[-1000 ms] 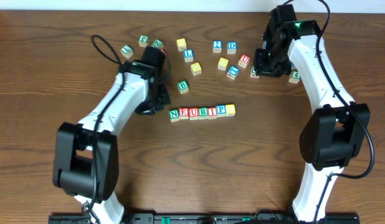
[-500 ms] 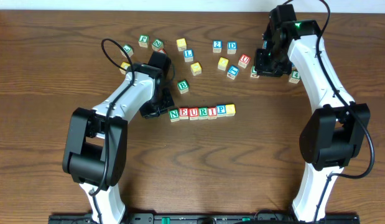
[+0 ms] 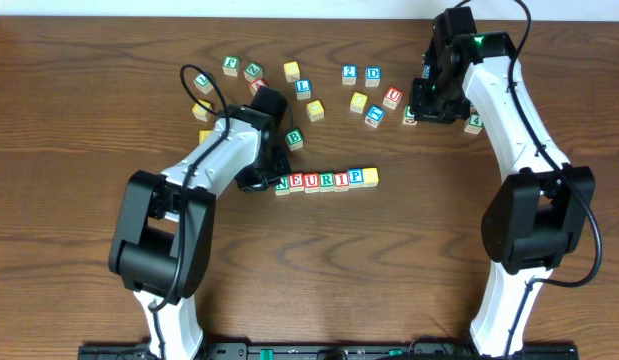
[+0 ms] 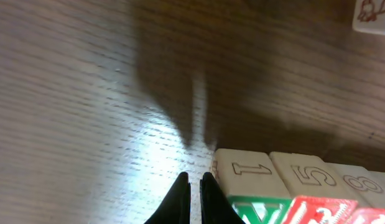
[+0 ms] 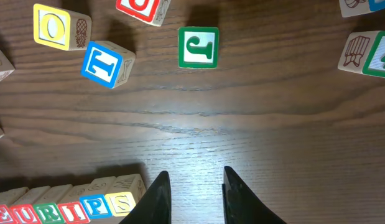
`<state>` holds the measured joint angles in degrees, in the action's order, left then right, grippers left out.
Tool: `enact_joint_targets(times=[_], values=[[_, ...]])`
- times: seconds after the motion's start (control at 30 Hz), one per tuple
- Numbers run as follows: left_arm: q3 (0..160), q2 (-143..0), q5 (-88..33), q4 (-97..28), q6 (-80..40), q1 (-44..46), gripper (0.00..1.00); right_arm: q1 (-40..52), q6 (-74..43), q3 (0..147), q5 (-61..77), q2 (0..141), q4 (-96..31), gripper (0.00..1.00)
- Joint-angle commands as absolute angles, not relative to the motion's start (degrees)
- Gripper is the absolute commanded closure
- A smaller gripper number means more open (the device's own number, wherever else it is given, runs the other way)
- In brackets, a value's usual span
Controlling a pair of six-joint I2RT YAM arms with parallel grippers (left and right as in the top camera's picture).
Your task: Spell out NEURIPS
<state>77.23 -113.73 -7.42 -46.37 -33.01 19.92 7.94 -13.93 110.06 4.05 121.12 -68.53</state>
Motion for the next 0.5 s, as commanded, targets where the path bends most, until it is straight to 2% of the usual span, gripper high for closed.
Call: enact_joint_targets(times=[0.0,0.27,0.47], values=[[76.9,-114.8,-7.5,-46.2,-32.6,20.1,0.92,7.9,-13.2,109.6,3.3,121.0,-68.6,0.77],[76.9,-114.8,-7.5,-45.5,-32.6,20.1,0.92,7.9,-13.2,109.5,3.4,121.0,-69.7,0.77],[76.9,-114.8,-7.5,-45.5,-32.1,20.1,0.92,8.0,-13.2,105.1,5.0,121.0,-70.3,0.81]])
